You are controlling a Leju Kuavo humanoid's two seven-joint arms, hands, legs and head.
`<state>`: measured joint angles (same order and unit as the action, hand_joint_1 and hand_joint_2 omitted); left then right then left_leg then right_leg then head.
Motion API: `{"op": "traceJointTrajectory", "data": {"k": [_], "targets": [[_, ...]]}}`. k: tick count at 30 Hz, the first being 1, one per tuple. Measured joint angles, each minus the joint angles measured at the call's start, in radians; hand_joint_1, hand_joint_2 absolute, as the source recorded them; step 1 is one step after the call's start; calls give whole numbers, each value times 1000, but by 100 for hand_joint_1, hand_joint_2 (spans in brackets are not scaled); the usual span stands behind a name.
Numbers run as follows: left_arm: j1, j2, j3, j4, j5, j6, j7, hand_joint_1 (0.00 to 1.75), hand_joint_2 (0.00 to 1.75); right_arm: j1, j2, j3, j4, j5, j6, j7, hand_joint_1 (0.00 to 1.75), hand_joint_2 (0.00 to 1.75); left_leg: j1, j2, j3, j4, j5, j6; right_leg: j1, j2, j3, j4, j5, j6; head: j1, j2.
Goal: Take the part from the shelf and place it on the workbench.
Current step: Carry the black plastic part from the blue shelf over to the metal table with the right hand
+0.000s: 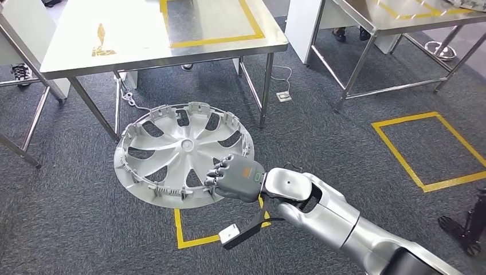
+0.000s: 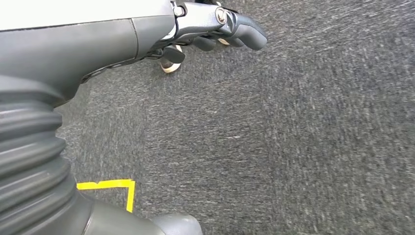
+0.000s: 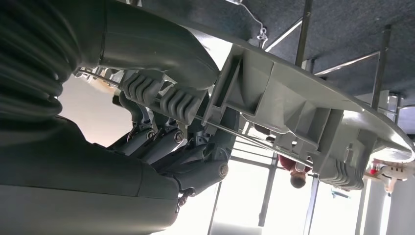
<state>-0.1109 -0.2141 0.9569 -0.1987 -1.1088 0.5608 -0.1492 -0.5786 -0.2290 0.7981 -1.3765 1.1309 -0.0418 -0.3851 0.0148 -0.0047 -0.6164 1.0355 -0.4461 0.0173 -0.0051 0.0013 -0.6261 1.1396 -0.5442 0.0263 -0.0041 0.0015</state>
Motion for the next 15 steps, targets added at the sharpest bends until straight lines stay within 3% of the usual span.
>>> {"op": "traceJointTrajectory", "data": {"k": [2, 3, 4, 6, 8, 9, 13, 15], "targets": [[0, 0, 0, 0, 0, 0, 1, 0, 175, -1, -1, -2, -1, 0, 2, 0, 175, 175, 0, 0, 2, 1, -4, 4, -1, 0, -79, 135, -46, 6, 2, 0], [0, 0, 0, 0, 0, 0, 1, 0, 175, 0, -2, -2, -1, 0, 3, 0, 175, 175, 0, -1, 4, 1, -7, 5, -2, 0, -107, 173, -48, 6, 2, 0], [1, 0, 0, 0, 0, 0, 1, 0, 175, 0, -3, -2, -1, 0, 4, 0, 175, 175, 0, -2, 8, 1, -10, 4, -2, 0, -116, 172, -30, 5, 2, 0], [0, -2, 0, 0, 0, -1, -2, 0, 175, -1, -4, -2, -1, 0, 6, 0, 175, 175, 0, -4, 20, 1, -18, 0, -2, 0, -74, 60, 50, -2, 3, 0], [-2, -4, 0, 0, 0, -2, -6, 0, 175, -2, -5, -2, -1, 0, 7, 0, 175, 175, -3, -6, 27, 2, -26, -9, 2, 0, -18, -67, 102, -11, 3, 0], [-3, -5, 0, 0, 0, -3, -8, 0, 175, -2, -5, -2, -1, 0, 8, 0, 175, 175, -4, -7, 27, 2, -29, -14, 5, 0, -3, -99, 109, -16, 3, 0], [-6, -6, 0, 0, 0, -3, -8, 0, 175, -4, -8, -4, -4, 0, 8, 0, 175, 175, -4, -6, 26, 10, -41, -38, 4, 1, 10, -116, 102, -37, 2, 0], [-9, -6, 0, -1, 0, -3, -8, 0, 175, -5, -9, -4, -6, 0, 8, 0, 175, 175, -3, -3, -11, 89, -80, -46, -1, -1, 22, -122, 99, -49, -1, 0]]}}
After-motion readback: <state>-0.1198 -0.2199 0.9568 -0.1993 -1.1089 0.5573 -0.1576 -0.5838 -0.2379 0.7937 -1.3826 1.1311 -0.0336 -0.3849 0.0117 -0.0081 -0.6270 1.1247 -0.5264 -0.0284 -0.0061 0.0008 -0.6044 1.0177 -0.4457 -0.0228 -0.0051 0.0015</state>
